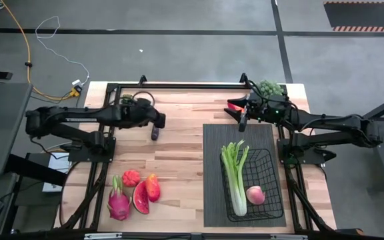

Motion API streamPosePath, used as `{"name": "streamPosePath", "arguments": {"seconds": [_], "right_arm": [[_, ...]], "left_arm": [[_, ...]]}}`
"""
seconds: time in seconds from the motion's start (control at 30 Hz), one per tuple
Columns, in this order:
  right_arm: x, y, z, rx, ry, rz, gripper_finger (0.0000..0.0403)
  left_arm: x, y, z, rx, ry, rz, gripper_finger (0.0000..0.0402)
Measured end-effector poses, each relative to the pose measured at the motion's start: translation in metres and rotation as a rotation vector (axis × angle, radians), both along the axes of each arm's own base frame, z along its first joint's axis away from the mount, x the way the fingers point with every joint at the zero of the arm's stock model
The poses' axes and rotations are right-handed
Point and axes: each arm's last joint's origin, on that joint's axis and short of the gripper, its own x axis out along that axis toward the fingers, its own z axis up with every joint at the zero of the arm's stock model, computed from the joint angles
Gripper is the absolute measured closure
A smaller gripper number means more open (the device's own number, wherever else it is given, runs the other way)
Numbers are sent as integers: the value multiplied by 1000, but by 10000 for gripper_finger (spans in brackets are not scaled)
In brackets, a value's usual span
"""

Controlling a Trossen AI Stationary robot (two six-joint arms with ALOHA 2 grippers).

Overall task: Build produce basket
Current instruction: Put the eggplant into the black wire basket

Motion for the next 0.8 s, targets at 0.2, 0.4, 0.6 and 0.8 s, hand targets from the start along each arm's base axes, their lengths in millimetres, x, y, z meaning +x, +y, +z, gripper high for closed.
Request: {"name": "streamPosePath", "arguments": {"seconds": [0.2, 0.4, 0.6, 0.8], "right_arm": [[0, 0, -2, 6, 21, 0, 194], [0, 0, -3, 7, 26, 0, 194], [0, 0, -3, 7, 26, 0, 194], [0, 0, -3, 29, 19, -3, 194]], "left_arm": [[17, 6, -37, -96, 97, 130, 80], [24, 9, -67, -152, 195, 200, 80], [30, 10, -88, -234, 252, 184, 80], [36, 11, -101, -258, 272, 156, 93]]}}
